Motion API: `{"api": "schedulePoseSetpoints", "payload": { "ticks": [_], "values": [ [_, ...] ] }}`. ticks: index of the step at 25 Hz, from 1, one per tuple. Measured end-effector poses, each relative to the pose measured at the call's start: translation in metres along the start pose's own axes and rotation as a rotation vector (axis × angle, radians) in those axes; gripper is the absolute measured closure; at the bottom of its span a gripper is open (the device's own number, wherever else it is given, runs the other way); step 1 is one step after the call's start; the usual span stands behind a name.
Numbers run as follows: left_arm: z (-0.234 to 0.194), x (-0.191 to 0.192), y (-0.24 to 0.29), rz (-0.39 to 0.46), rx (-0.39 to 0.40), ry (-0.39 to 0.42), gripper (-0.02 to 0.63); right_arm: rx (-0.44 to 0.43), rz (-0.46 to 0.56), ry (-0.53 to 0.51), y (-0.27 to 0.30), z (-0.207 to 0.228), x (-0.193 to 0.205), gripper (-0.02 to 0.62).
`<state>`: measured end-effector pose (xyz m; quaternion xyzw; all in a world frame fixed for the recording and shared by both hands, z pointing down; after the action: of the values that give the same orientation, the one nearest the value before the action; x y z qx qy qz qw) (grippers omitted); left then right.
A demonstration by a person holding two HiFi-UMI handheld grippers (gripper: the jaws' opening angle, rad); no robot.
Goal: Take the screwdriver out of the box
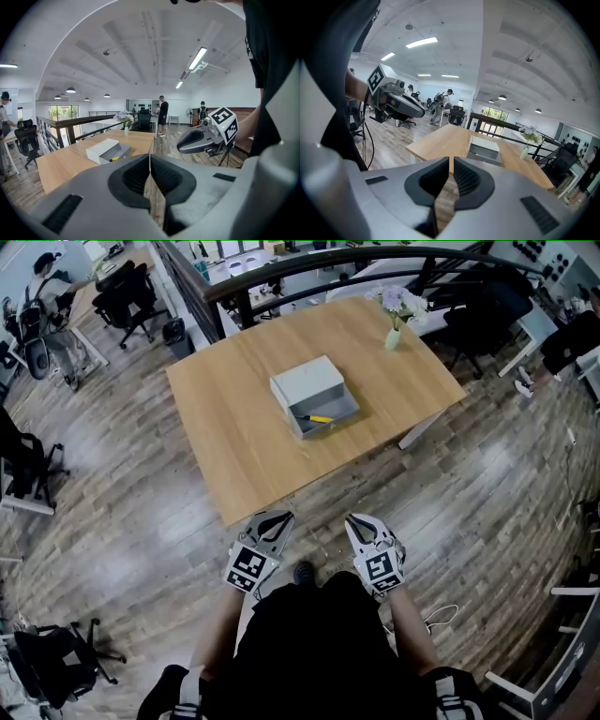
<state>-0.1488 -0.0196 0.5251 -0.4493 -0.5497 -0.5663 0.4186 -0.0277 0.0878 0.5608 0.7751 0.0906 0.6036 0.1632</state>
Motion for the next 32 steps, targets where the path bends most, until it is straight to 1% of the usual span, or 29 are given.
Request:
{"api": "schedulePoseSetpoints", "payload": {
  "ticks": [9,17,22,26,32],
  "values": [
    [-0.006,0.002,-0.008,-0.003,-0.02,-0.003,0.578,0.007,-0.007,0.022,0.003,0.002,0.005,0.549],
    [-0.016,0.002,-0.001,-0.004,-0.082,-0.021,0.578,-0.058,-0.01,-0.024,0.018,0.014,0.007,0.549],
    [-0.028,-0.004,0.009,-0.008,-0.114,-0.027,0.578,-0.082,0.008,-0.036,0.038,0.037,-0.001,0.549],
    [-0.036,-0.005,0.019,-0.023,-0.143,-0.037,0.578,-0.117,0.016,-0.042,0.051,0.051,-0.003,0.549],
    [-0.054,-0.019,0.049,-0.015,-0.196,-0.042,0.578,-0.173,0.02,-0.07,0.069,0.085,-0.003,0.549]
  ]
}}
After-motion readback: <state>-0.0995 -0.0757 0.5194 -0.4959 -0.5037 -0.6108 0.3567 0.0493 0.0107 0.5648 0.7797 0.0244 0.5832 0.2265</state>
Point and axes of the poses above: the fingertips, and each gripper's own axes: y forward along the fingers, z to its right, x out of its underside, the point moved 3 cm from there along -y, backward along the fingers, and after that the axes turned 9 degrees about z, right-handed, at the moved point
